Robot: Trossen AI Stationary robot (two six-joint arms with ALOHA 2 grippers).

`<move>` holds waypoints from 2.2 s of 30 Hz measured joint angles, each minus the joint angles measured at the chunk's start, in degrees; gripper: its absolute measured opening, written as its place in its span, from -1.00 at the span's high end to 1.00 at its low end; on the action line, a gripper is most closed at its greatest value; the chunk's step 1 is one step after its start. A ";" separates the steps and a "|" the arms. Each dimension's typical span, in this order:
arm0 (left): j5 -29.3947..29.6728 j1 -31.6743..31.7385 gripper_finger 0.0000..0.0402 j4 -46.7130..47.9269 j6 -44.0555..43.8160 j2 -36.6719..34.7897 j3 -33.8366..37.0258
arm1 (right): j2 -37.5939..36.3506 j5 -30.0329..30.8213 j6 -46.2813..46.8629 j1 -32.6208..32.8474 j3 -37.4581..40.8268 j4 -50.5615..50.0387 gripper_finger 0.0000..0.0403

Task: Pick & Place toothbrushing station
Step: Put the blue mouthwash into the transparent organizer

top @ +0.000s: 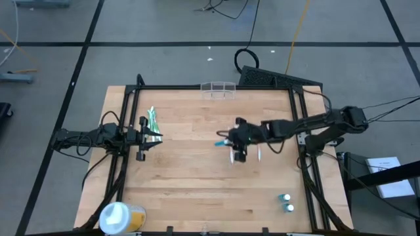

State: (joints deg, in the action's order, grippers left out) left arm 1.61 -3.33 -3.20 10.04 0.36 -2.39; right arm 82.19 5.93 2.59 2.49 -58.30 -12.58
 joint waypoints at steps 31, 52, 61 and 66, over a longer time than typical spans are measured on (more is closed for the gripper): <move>0.00 -0.01 0.35 0.00 0.00 0.00 0.00 | 5.66 -6.44 -3.60 -18.17 -1.56 16.96 0.53; 0.02 -0.02 0.35 0.04 0.00 -0.02 0.00 | 14.33 -9.11 -6.82 -26.56 -21.46 -1.86 0.53; 0.00 -0.02 0.35 0.04 0.00 0.00 0.01 | 13.86 -8.70 -7.40 -29.71 -21.53 -11.46 0.53; 0.00 -0.01 0.35 0.02 0.00 0.00 0.01 | 13.86 -9.02 -6.62 -30.29 -21.53 -14.52 0.53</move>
State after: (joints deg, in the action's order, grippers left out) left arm 1.61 -3.34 -3.18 10.04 0.36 -2.38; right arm 96.05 -3.09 -4.03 -27.79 -79.83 -27.09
